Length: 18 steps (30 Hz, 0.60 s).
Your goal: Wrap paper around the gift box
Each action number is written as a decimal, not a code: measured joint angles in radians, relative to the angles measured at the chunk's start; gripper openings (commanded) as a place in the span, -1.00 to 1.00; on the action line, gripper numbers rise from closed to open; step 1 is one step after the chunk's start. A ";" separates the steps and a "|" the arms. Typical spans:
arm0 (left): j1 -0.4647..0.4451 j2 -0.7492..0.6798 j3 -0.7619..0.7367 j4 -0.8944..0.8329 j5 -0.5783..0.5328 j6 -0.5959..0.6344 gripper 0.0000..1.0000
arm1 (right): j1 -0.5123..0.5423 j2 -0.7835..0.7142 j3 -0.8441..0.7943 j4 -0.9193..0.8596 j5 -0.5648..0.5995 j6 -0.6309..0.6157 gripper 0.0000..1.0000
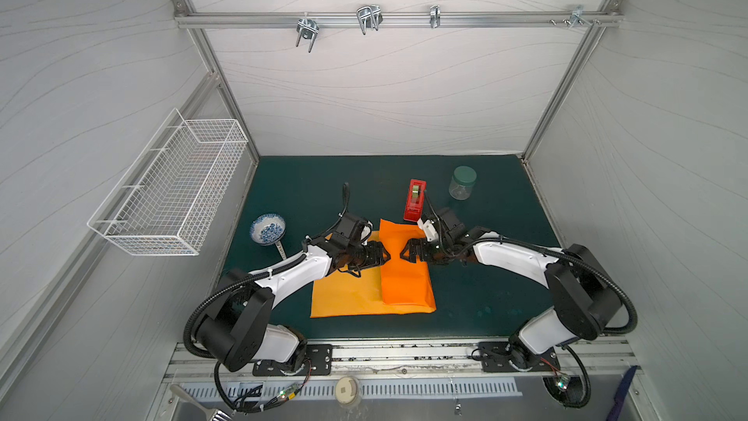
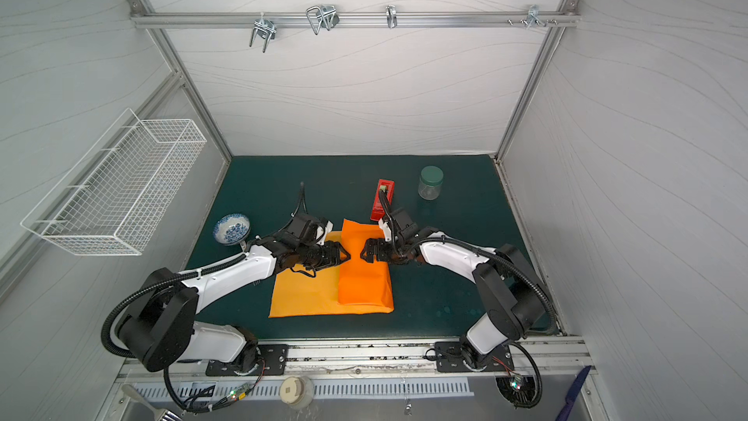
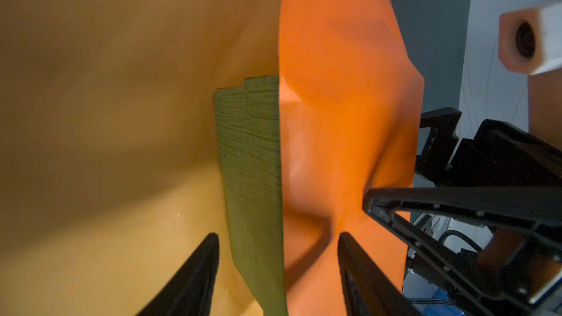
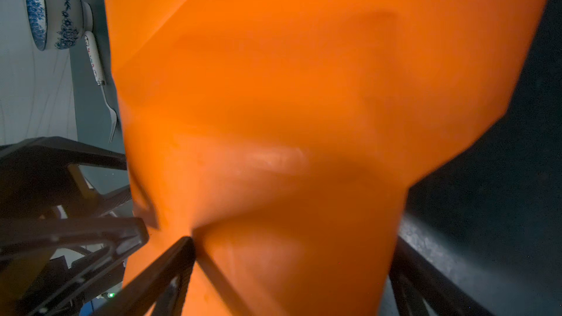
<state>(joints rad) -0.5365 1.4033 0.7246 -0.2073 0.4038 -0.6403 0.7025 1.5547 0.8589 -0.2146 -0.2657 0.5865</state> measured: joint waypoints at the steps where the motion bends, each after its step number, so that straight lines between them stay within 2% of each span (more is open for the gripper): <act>1: 0.000 0.005 0.000 0.002 0.005 -0.001 0.07 | 0.000 0.001 0.000 0.002 0.000 0.002 0.96; 6: 0.000 0.013 0.002 0.023 0.020 0.000 -0.27 | 0.002 0.003 0.005 -0.002 0.001 0.006 0.98; 10: 0.002 0.015 0.002 0.037 0.023 -0.003 -0.46 | -0.007 -0.002 0.010 -0.022 0.002 -0.005 0.98; 18: 0.003 0.025 -0.023 0.137 0.058 -0.045 -0.60 | -0.080 -0.066 -0.017 -0.076 -0.067 -0.043 0.96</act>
<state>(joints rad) -0.5339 1.4281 0.7017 -0.0700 0.4622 -0.6849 0.6228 1.4887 0.8421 -0.2909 -0.3325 0.5434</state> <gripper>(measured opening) 0.204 0.988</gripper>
